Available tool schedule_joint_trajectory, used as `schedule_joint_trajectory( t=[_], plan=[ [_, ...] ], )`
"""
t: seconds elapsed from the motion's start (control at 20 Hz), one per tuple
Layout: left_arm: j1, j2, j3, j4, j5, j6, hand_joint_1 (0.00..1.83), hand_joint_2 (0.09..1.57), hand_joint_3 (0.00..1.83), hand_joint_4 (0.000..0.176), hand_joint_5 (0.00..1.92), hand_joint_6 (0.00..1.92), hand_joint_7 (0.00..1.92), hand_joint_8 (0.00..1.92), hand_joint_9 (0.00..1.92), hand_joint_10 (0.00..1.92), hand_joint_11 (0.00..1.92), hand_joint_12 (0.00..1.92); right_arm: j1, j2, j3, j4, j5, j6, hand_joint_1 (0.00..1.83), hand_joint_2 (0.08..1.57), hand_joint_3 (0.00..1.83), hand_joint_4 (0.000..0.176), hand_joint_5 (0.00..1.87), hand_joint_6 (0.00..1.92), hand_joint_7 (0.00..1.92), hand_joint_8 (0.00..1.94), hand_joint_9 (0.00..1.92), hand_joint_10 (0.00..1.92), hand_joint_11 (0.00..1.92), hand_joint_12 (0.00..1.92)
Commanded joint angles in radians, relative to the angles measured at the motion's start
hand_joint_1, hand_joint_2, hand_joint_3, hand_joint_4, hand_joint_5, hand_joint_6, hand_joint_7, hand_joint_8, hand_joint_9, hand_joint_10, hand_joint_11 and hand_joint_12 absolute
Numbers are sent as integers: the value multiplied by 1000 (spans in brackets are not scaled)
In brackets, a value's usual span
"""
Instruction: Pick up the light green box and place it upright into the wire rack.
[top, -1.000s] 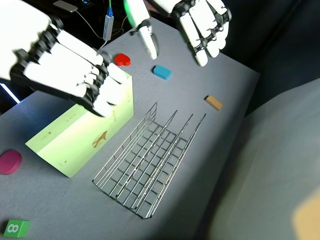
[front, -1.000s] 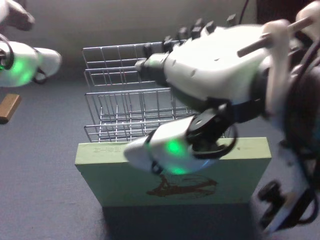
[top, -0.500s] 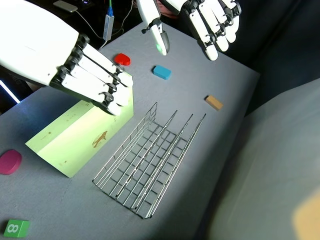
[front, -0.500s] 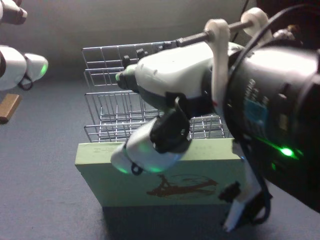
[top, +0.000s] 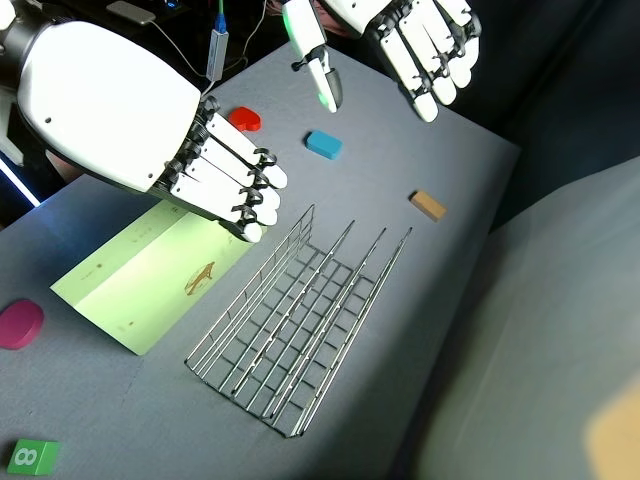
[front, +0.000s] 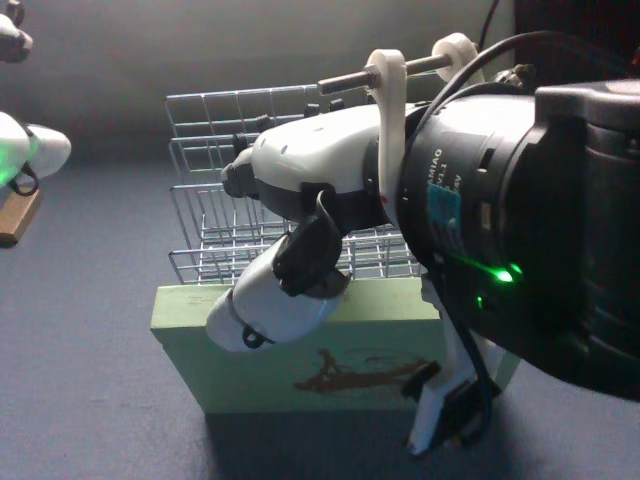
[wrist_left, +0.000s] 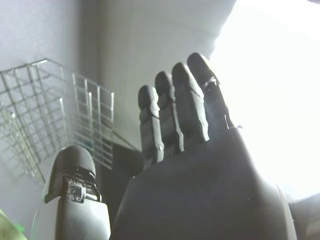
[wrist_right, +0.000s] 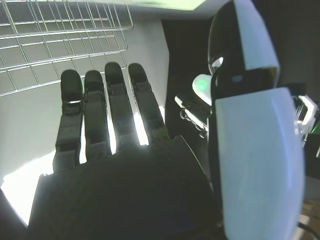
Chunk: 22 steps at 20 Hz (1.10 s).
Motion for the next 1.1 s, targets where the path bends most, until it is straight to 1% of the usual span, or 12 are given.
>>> schedule_joint_trajectory(
  t=[0.0, 0.1, 0.35, 0.55, 0.65, 0.85, 1.05],
  plan=[
    [-14, 8, 3, 83, -3, 18, 174, 1248, 4, 4, 387, 12, 332, 0, 272, 4, 0, 717, 2, -6, 9, -79, 39, 11, 629, 1012, 1, 0, 172, 2, 192, 0, 144, 0, 0, 588],
    [-30, 17, 7, 62, -3, 59, 174, 1250, 4, 5, 391, 12, 334, 1, 272, 3, 0, 716, -14, -13, 25, -82, 46, 14, 621, 1016, 2, 0, 172, 1, 185, 1, 137, 1, 0, 566],
    [-37, 33, 5, 62, -3, 59, 124, 1262, 5, 5, 395, 6, 342, 2, 275, 3, 0, 709, -54, -13, 30, -113, 66, 11, 574, 1010, 0, 0, 195, 7, 201, 5, 141, 2, 0, 572],
    [-37, 33, 1, 62, -5, 58, 123, 1267, 4, 5, 397, 3, 345, 1, 280, 2, 0, 700, -85, -14, 35, -164, 72, 11, 601, 1011, 0, 0, 204, 8, 217, 8, 150, 5, 0, 572],
    [-37, 33, -1, 55, -5, 58, 148, 1265, 1, 5, 398, 2, 339, 0, 279, 1, 0, 698, -93, -14, 44, -174, 79, 11, 609, 1008, 0, 0, 216, 9, 222, 5, 166, 8, 0, 601],
    [-37, 33, -4, 52, -13, 59, 116, 1265, 2, 5, 399, 2, 340, 1, 276, 0, 0, 697, -115, -14, 53, -174, 89, 2, 625, 996, 0, 0, 231, 3, 230, 1, 175, 3, 0, 691],
    [-37, 33, -8, 47, -9, 59, 116, 1264, 1, 4, 382, 0, 341, 0, 279, 2, 0, 697, -123, -14, 53, -174, 89, -12, 634, 988, 0, 0, 211, 4, 220, 5, 185, 5, 0, 631]
  ],
)
